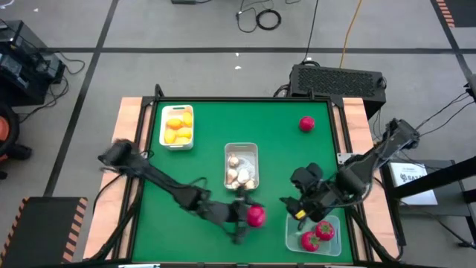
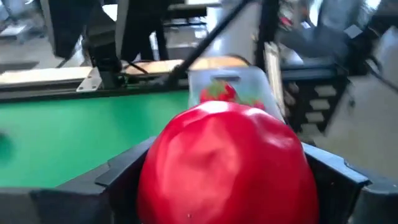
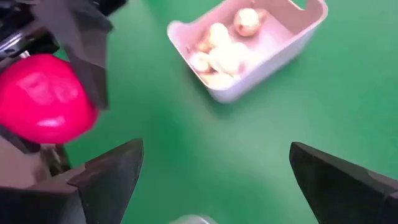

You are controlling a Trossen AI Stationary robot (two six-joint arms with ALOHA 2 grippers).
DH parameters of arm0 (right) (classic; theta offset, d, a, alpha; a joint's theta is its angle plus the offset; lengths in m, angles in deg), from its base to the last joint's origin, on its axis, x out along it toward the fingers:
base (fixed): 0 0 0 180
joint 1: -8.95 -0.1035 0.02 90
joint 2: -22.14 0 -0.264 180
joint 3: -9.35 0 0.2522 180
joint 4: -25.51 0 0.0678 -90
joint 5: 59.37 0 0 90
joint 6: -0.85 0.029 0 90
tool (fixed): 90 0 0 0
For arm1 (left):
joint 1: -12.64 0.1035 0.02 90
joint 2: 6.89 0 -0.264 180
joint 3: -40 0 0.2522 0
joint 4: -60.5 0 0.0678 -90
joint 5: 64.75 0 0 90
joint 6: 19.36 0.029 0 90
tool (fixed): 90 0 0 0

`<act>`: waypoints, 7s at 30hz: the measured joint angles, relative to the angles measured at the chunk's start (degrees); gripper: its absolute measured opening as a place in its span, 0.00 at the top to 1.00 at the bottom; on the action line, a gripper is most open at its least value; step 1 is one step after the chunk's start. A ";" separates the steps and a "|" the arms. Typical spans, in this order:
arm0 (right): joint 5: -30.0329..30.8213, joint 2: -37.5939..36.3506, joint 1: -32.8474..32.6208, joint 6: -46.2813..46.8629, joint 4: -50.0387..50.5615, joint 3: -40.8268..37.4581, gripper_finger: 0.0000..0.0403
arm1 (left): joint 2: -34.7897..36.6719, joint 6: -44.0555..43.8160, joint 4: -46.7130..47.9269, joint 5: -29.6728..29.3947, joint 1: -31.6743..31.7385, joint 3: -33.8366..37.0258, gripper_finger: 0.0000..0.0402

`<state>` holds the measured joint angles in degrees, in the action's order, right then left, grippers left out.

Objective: Sort produce into baskets
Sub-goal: Put the tomato into the transparent bin

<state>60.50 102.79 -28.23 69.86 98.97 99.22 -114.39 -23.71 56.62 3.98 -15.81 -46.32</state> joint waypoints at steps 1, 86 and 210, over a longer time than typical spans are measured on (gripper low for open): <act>-0.03 -0.82 -0.44 -0.96 1.71 0.00 0.02 | -2.77 -1.33 0.04 -0.35 0.52 -3.40 0.21; -5.52 -13.46 45.34 -14.27 19.75 0.00 0.02 | 7.88 -24.07 98.02 -9.35 -0.99 -36.03 0.03; -27.48 17.00 -11.07 57.81 5.40 11.58 0.30 | 28.57 0.18 48.13 10.73 4.41 2.06 0.03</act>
<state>33.02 119.79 -39.29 127.67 104.38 110.81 -85.82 -23.53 104.76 14.70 -11.39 -44.26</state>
